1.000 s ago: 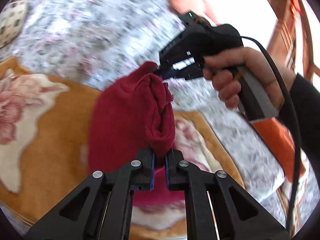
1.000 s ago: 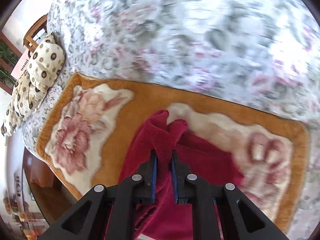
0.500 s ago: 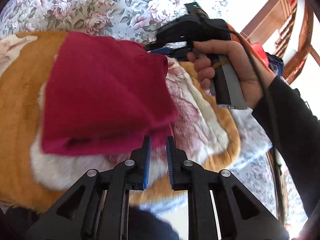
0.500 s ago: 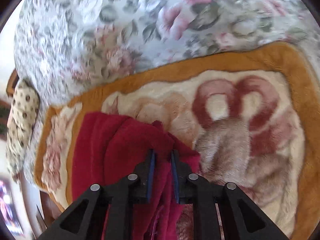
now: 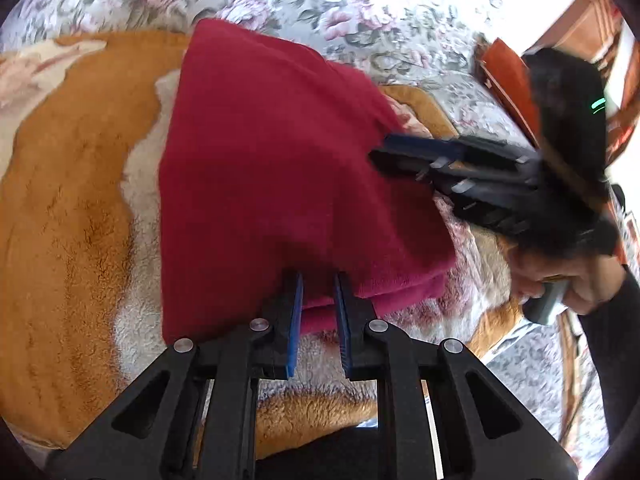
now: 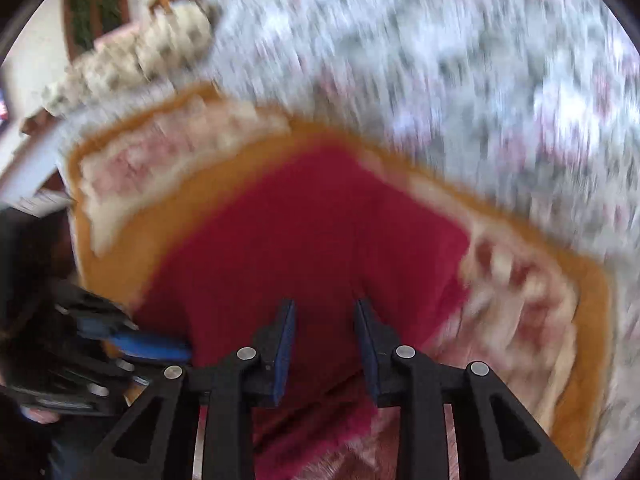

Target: Fold small clothes

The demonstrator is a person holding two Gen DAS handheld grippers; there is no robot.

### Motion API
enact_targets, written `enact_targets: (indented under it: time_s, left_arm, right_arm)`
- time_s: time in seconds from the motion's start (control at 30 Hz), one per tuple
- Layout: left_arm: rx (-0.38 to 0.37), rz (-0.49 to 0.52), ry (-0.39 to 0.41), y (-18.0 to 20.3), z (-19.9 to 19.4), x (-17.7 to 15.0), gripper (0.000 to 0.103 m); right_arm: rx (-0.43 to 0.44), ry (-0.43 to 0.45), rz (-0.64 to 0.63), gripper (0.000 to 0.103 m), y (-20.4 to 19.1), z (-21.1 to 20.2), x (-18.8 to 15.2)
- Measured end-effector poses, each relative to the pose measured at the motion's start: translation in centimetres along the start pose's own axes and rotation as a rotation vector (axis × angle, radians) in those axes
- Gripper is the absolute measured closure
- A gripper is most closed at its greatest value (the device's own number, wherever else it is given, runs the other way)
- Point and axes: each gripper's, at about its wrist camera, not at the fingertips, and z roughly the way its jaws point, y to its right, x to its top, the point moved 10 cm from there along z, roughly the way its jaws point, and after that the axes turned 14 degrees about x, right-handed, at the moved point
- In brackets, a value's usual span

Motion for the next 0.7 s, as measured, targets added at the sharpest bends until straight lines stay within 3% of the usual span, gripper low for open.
enact_targets:
  time_s: [0.1, 0.17, 0.23, 0.27, 0.3, 0.37, 0.47, 0.53, 0.6, 0.7]
  left_arm:
    - [-0.023, -0.005, 0.016, -0.1, -1.6, 1.4, 0.089]
    - [-0.038, -0.023, 0.069, -0.5, -3.2, 3.2, 0.088]
    - [-0.041, -0.051, 0.117, -1.5, -4.3, 5.2, 0.073]
    - [-0.026, -0.069, 0.144, -2.3, -4.5, 6.3, 0.055]
    - [0.002, -0.097, 0.172, -3.3, -4.5, 7.4, 0.045]
    - [0.018, -0.165, 0.198, -4.9, -3.6, 9.3, 0.043]
    - [-0.021, -0.232, 0.134, -6.2, -0.4, 10.1, 0.043]
    - [-0.022, -0.24, 0.094, -6.3, 1.6, 10.1, 0.043]
    - [-0.041, -0.261, 0.086, -6.6, 3.0, 10.2, 0.036]
    - [-0.092, -0.31, 0.07, -7.3, 3.4, 10.1, 0.035]
  right_arm:
    - [0.029, 0.088, 0.044, 0.075, 0.1, -1.4, -0.3]
    - [0.067, 0.148, 0.103, 0.074, 0.1, -3.2, 0.2]
    - [0.076, 0.257, 0.191, 0.061, 0.9, -5.6, 0.7]
    - [0.073, 0.316, 0.259, 0.047, 1.9, -6.7, 0.5]
    - [0.068, 0.355, 0.33, 0.039, 2.9, -7.2, 0.1]
    - [0.076, 0.384, 0.503, 0.039, 5.0, -6.9, -1.6]
    - [0.215, 0.376, 0.694, 0.039, 5.7, -4.0, -3.3]
    - [0.284, 0.384, 0.757, 0.039, 5.7, -2.2, -3.6]
    - [0.34, 0.405, 0.811, 0.039, 6.0, -0.9, -3.8]
    - [0.405, 0.42, 0.805, 0.042, 5.9, 0.1, -3.4]
